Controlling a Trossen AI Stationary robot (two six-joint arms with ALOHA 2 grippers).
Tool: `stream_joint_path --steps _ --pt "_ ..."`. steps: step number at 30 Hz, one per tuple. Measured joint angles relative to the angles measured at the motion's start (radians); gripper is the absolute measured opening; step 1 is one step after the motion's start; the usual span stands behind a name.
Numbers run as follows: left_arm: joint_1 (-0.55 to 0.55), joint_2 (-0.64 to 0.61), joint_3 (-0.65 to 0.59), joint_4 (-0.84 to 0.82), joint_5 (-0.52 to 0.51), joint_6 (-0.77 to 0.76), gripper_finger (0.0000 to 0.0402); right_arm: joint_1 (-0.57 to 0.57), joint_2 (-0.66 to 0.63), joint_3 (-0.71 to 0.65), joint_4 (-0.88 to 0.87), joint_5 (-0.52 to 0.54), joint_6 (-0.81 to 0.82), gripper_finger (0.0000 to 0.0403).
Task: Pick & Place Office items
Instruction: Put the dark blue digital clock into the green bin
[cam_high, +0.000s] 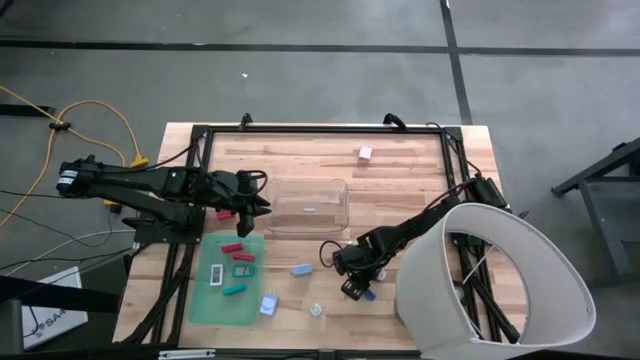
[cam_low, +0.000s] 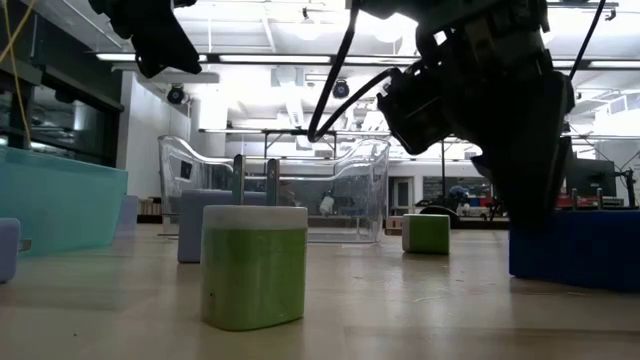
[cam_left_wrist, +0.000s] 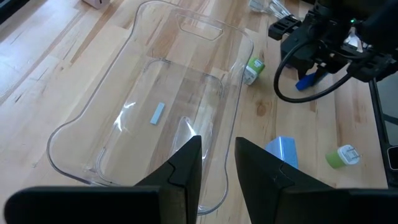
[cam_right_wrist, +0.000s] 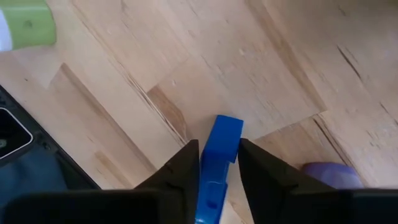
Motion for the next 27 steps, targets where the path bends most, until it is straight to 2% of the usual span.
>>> stream_joint_path --steps 6,17,27 --pt "0.000 0.000 0.000 0.000 0.000 0.000 0.0093 0.000 0.000 0.000 0.009 0.001 -0.015 0.0076" --pt "0.000 0.000 0.000 0.000 0.000 0.000 0.0093 0.000 0.000 0.000 0.019 0.019 -0.031 0.0069" --pt "0.000 0.000 0.000 -0.001 0.000 0.000 0.0093 0.000 0.000 0.000 0.060 0.002 -0.045 0.0046"
